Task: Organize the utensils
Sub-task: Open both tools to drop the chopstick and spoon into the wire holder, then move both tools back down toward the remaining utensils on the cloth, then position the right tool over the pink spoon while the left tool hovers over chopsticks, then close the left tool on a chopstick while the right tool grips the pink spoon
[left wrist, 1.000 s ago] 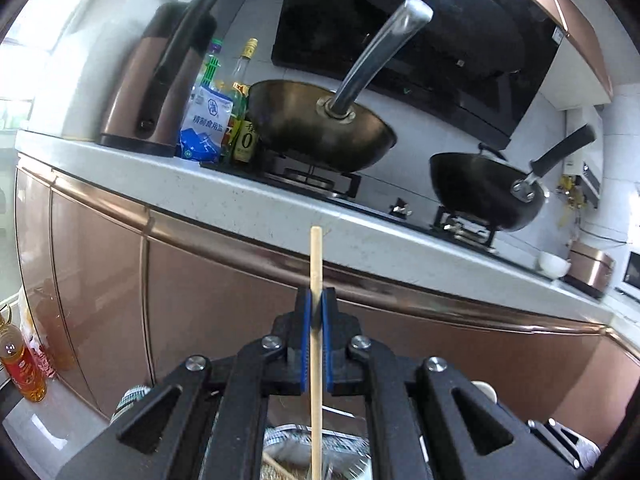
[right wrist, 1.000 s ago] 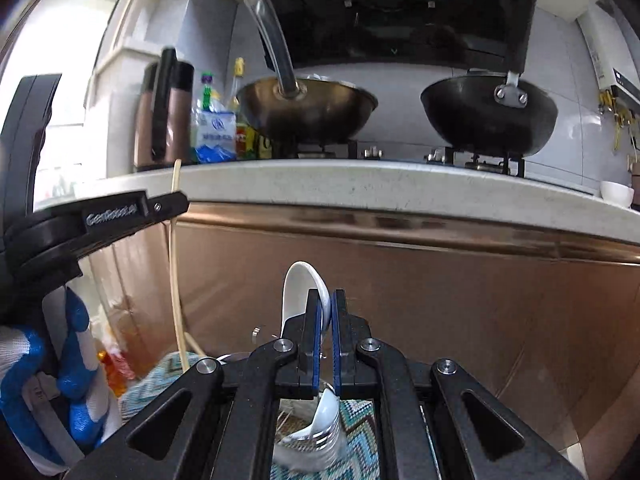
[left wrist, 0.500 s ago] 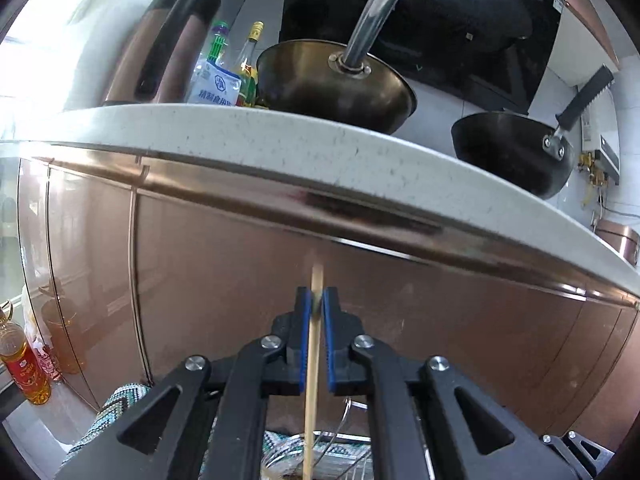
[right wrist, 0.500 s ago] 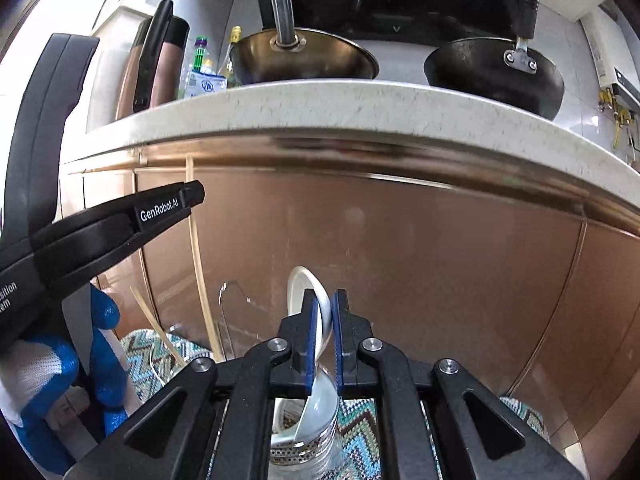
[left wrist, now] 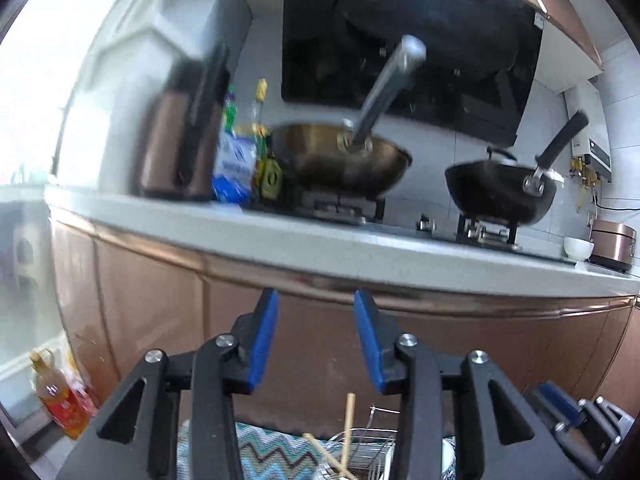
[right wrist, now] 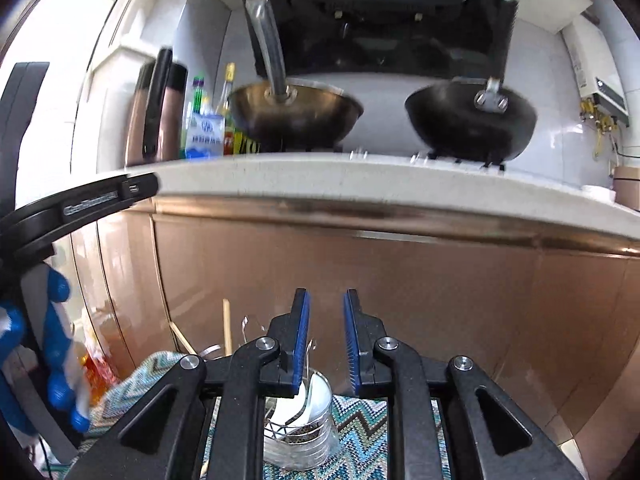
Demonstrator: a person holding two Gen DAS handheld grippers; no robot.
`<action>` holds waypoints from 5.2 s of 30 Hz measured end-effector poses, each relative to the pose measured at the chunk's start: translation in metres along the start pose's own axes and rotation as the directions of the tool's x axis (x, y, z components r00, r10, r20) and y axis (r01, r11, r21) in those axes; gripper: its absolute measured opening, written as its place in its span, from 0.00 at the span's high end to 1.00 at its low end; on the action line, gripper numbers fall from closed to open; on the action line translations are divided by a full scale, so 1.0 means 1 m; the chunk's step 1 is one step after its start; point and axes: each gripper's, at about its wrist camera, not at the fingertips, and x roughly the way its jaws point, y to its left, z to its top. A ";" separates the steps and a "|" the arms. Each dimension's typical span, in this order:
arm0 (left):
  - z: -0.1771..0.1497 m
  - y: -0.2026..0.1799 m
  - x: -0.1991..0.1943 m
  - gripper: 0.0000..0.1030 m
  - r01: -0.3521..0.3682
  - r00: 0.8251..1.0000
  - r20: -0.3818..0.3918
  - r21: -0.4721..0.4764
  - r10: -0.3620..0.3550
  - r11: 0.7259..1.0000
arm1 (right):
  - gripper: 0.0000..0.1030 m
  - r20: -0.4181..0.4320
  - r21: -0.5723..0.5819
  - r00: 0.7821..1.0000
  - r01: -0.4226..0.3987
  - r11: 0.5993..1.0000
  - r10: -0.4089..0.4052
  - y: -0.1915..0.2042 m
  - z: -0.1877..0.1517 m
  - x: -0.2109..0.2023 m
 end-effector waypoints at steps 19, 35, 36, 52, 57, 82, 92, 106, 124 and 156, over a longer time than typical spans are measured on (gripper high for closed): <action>0.072 0.038 -0.190 0.57 -0.012 0.999 0.038 0.083 0.008 0.996 | 0.77 0.138 0.025 0.988 -0.068 0.997 0.064 0.014 0.072 -0.191; 0.037 0.070 -0.211 0.57 0.046 0.987 -0.156 0.073 -0.035 0.996 | 0.77 0.049 0.097 0.982 -0.187 0.977 0.183 -0.002 0.056 -0.226; 0.033 0.071 -0.209 0.57 0.045 0.985 -0.168 0.072 -0.032 0.996 | 0.77 0.036 0.103 0.981 -0.191 0.976 0.188 -0.002 0.053 -0.224; -0.055 0.059 -0.146 0.57 0.159 0.847 -0.514 0.006 -0.134 0.987 | 0.77 -0.149 0.190 0.967 -0.180 0.965 0.209 -0.031 -0.008 -0.174; -0.083 0.044 -0.124 0.57 0.197 0.785 -0.598 -0.007 -0.162 0.980 | 0.77 -0.232 0.200 0.949 -0.169 0.965 0.214 -0.040 -0.036 -0.158; -0.182 0.013 -0.033 0.60 0.265 0.510 -0.828 -0.107 -0.234 0.958 | 0.77 -0.467 0.283 0.825 -0.200 0.938 0.317 -0.060 -0.127 -0.078; -0.195 -0.003 -0.020 0.64 0.323 0.451 -0.857 -0.105 -0.251 0.940 | 0.77 -0.504 0.306 0.790 -0.215 0.927 0.350 -0.054 -0.145 -0.056; -0.221 -0.019 -0.002 0.66 0.353 0.362 -0.897 -0.119 -0.253 0.928 | 0.77 -0.537 0.327 0.761 -0.208 0.922 0.363 -0.062 -0.164 -0.042; -0.244 -0.019 0.053 0.71 0.274 0.339 -0.928 -0.060 -0.155 0.960 | 0.77 -0.566 0.365 0.691 -0.280 0.888 0.450 -0.055 -0.175 -0.015; -0.274 -0.078 0.092 0.82 0.240 0.344 -0.939 0.077 -0.011 0.968 | 0.87 -0.716 0.389 0.340 -0.531 0.753 0.610 -0.010 -0.199 0.114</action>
